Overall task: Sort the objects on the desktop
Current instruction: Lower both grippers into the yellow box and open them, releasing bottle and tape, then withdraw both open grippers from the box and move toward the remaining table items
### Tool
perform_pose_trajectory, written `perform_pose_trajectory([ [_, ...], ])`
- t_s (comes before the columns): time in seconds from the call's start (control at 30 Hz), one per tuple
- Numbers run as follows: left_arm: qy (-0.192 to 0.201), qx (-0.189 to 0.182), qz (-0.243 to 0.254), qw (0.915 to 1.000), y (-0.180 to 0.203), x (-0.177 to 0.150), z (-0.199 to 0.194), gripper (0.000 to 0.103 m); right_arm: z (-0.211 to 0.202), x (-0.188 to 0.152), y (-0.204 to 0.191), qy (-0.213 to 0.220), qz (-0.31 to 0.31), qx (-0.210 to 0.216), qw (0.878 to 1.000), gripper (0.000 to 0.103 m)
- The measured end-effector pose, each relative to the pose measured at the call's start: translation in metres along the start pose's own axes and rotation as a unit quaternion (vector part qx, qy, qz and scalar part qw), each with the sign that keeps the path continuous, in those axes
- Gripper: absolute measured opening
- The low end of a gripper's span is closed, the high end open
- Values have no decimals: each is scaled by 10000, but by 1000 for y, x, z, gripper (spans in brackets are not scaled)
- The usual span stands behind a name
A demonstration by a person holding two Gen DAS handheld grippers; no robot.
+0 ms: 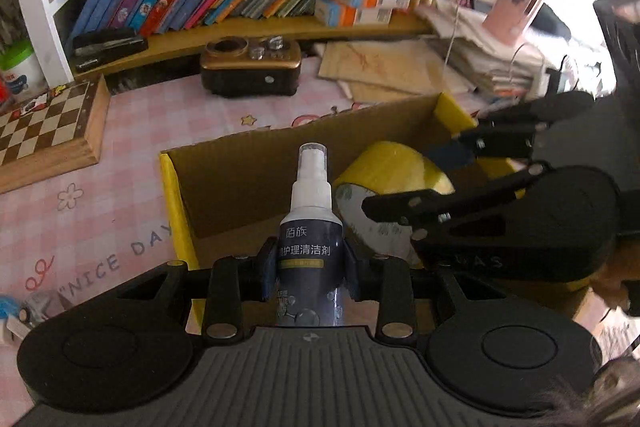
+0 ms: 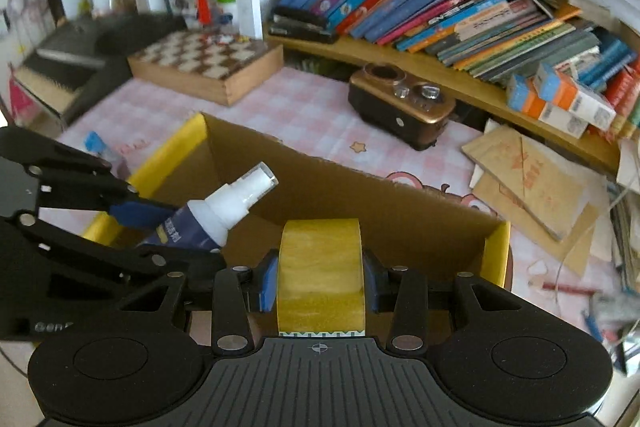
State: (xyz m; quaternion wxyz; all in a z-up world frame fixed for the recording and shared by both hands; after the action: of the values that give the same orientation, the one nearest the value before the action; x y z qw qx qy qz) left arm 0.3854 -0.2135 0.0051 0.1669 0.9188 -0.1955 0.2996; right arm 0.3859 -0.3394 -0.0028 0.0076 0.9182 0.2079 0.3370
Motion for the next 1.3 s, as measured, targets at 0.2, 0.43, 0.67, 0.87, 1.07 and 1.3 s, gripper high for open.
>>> perform_pose_trajectory([
  [0.2,-217,390,520,9976,14,-5,13,31,20,5,0,-254,-133,38,9996,41],
  [0.43,6,508,809,9954,22,-8,8,32,25,6,-2,-304,-14,191,9994,45],
  [0.67,893,570,677,9921,22,-14,-38,63,-24,8,14,428,397,186,9981,67],
  [0.87,1648,805,441,9821,24,-29,-88,85,-76,-4,22,1128,702,-58,9911,69],
  [1.07,2145,1009,339,9709,32,-55,-132,94,-116,-28,19,1567,949,-335,9825,70],
  [1.3,2503,1193,22,9608,43,-96,-161,97,-144,-62,10,1687,1275,-556,9758,72],
])
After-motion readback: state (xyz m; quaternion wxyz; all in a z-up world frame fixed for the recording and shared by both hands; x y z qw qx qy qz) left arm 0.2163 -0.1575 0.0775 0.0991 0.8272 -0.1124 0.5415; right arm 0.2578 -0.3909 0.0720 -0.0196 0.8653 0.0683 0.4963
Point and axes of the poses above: each gripper's, at about its wrist camera, not at the fingertips, and z roughly the way its jaws point, y to its right, x to its top, the point moved 1 cm from there along z, roughly the way its jaws point, and after that the axes turned 8 degrees about -x, right-handed, at the moved point
